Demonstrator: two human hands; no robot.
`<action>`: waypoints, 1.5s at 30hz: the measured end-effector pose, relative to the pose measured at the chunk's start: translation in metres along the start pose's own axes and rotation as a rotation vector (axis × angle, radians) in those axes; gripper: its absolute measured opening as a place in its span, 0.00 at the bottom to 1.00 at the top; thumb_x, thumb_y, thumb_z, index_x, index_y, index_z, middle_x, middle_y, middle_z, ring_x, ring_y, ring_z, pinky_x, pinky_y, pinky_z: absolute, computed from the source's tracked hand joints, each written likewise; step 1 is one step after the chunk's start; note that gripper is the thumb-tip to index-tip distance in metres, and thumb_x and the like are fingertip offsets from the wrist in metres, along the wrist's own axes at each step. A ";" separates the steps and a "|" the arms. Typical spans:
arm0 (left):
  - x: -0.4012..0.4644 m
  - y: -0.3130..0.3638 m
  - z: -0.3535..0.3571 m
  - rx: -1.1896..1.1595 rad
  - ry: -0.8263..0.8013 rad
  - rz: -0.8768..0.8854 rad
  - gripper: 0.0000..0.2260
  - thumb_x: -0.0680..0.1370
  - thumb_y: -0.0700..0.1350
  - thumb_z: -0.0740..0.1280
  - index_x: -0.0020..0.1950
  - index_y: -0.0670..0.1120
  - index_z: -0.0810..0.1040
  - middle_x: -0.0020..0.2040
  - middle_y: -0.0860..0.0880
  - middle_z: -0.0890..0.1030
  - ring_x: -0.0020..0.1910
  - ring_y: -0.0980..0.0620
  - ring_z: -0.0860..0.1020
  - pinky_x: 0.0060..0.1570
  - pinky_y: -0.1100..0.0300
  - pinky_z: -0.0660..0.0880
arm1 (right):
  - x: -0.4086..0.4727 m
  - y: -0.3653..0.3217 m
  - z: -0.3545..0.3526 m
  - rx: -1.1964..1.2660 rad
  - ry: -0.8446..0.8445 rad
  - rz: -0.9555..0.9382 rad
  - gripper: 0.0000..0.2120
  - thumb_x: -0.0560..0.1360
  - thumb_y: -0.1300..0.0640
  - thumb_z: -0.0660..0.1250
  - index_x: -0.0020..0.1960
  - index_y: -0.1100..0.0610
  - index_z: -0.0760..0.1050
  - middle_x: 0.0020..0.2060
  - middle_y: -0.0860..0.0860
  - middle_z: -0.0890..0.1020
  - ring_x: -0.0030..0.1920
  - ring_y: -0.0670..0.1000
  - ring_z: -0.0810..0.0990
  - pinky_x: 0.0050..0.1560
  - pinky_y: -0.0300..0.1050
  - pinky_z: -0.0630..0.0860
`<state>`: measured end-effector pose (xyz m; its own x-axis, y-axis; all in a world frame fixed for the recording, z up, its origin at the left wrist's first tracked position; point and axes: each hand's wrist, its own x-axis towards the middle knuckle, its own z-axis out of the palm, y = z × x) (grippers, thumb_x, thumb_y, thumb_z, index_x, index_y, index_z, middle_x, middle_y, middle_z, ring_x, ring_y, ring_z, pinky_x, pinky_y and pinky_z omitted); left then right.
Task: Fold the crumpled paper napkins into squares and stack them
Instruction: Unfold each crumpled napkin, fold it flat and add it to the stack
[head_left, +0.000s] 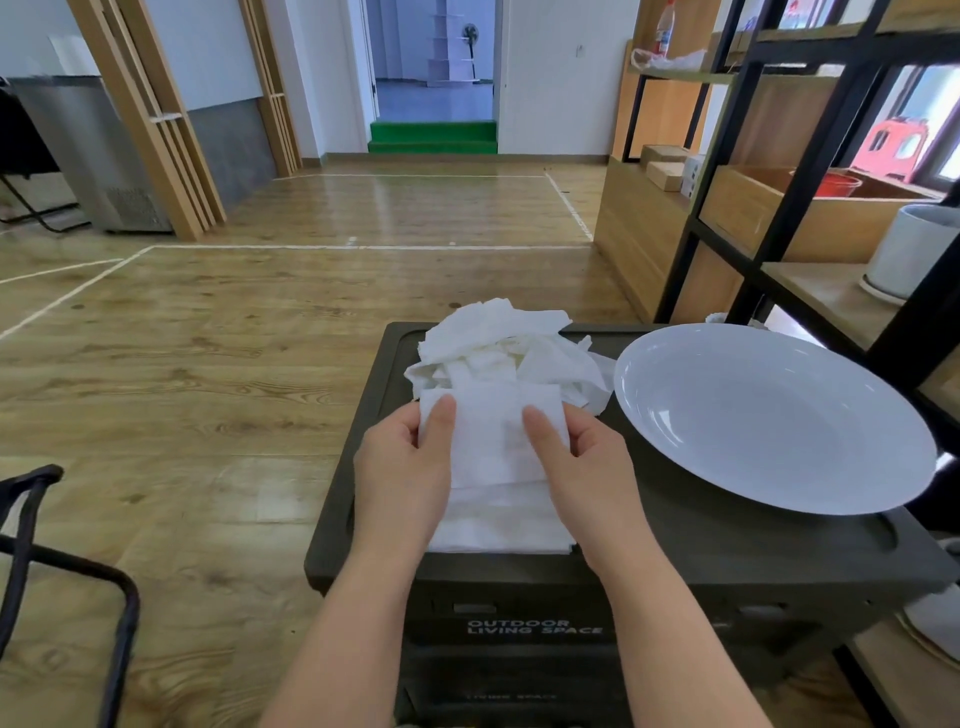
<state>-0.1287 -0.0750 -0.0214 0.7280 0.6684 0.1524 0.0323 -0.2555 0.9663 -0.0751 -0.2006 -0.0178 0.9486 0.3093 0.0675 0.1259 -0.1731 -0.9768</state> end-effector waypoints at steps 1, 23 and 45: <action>-0.001 -0.001 0.001 0.055 0.012 0.036 0.24 0.77 0.58 0.60 0.39 0.35 0.72 0.31 0.38 0.73 0.29 0.42 0.69 0.29 0.52 0.68 | 0.001 0.002 0.002 -0.004 0.040 0.004 0.13 0.78 0.46 0.62 0.36 0.49 0.73 0.30 0.41 0.74 0.32 0.38 0.73 0.34 0.30 0.66; 0.006 -0.020 -0.007 0.605 -0.063 -0.009 0.18 0.79 0.51 0.63 0.33 0.43 0.68 0.28 0.48 0.70 0.27 0.53 0.67 0.28 0.61 0.59 | 0.006 0.025 0.005 -0.744 0.139 -0.042 0.11 0.78 0.45 0.60 0.50 0.52 0.74 0.36 0.45 0.75 0.36 0.45 0.74 0.33 0.35 0.68; 0.003 -0.018 -0.007 0.716 -0.075 -0.086 0.09 0.79 0.52 0.63 0.44 0.48 0.76 0.35 0.58 0.69 0.41 0.55 0.72 0.42 0.60 0.67 | 0.006 0.028 0.004 -0.780 0.102 0.076 0.08 0.78 0.47 0.62 0.45 0.51 0.70 0.34 0.43 0.73 0.36 0.44 0.72 0.34 0.38 0.67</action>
<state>-0.1320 -0.0634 -0.0369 0.7472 0.6632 0.0424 0.5131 -0.6163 0.5975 -0.0668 -0.2000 -0.0453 0.9799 0.1897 0.0617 0.1915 -0.8076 -0.5578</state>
